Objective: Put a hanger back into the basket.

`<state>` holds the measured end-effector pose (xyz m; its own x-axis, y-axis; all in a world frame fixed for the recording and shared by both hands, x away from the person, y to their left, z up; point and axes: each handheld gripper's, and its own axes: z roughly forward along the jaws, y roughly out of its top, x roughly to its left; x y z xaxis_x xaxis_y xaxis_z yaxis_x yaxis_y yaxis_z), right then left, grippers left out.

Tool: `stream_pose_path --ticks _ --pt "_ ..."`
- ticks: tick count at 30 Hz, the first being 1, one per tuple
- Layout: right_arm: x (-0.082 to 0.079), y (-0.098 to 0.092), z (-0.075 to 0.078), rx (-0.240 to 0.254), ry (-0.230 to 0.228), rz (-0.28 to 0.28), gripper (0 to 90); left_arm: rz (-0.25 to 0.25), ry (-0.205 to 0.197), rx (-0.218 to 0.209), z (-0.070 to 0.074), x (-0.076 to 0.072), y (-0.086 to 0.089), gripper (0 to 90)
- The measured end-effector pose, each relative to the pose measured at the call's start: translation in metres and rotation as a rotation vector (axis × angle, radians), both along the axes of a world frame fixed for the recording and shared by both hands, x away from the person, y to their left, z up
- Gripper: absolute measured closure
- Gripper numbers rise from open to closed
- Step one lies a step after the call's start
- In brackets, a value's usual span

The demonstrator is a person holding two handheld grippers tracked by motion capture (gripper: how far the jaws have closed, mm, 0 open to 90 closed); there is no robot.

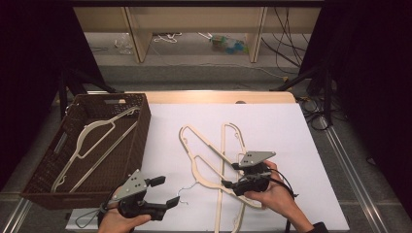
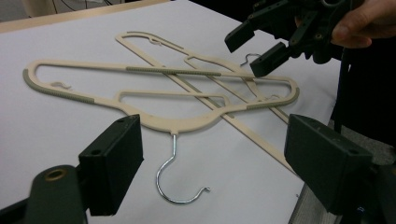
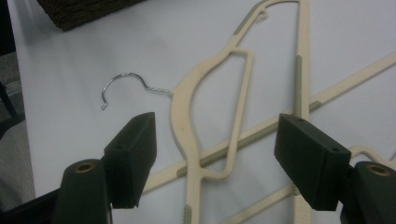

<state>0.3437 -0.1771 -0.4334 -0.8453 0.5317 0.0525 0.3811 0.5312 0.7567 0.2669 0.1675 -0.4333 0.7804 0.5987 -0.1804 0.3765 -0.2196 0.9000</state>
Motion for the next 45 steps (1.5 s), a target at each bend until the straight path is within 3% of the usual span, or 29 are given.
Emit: stream_pose_path --ticks 3,6,8,10,14,16,18,19,25,36,45 --pt "0.003 0.000 0.000 0.007 0.003 -0.008 30.7 0.007 0.014 0.002 -0.003 -0.001 -0.001 18.1" --pt "0.007 0.000 0.000 0.005 0.006 -0.018 30.7 -0.005 -0.015 0.010 -0.006 0.000 -0.001 17.4" --pt "0.011 0.001 -0.001 0.001 0.015 -0.022 31.1 0.009 0.006 0.005 -0.007 -0.001 -0.001 17.2" --pt "0.017 0.003 -0.003 -0.003 0.015 -0.031 31.4 0.004 -0.005 0.011 -0.009 0.001 0.001 17.2" --pt "0.029 0.011 -0.006 -0.025 0.014 -0.051 33.0 0.017 0.012 0.022 -0.013 0.002 0.002 17.2" --pt "0.035 0.015 -0.006 -0.035 0.036 -0.049 35.2 0.017 0.016 0.031 -0.015 0.002 0.003 17.5" --pt "0.040 0.021 -0.009 -0.038 0.015 -0.055 36.1 0.019 0.014 0.032 -0.017 0.003 0.004 17.8" --pt "0.042 0.022 -0.009 -0.055 0.036 -0.049 37.4 0.025 0.018 0.040 -0.016 0.003 0.004 17.8" --pt "0.053 0.039 -0.021 -0.101 0.045 -0.034 46.6 0.011 0.015 0.032 -0.016 0.004 0.005 17.7" --pt "0.059 0.058 -0.034 -0.236 0.168 -0.024 57.4 0.007 0.021 0.035 -0.016 0.003 0.003 17.8" --pt "0.064 0.072 -0.035 -0.319 0.200 -0.021 65.6 0.000 0.019 0.036 -0.016 0.004 0.003 18.1"
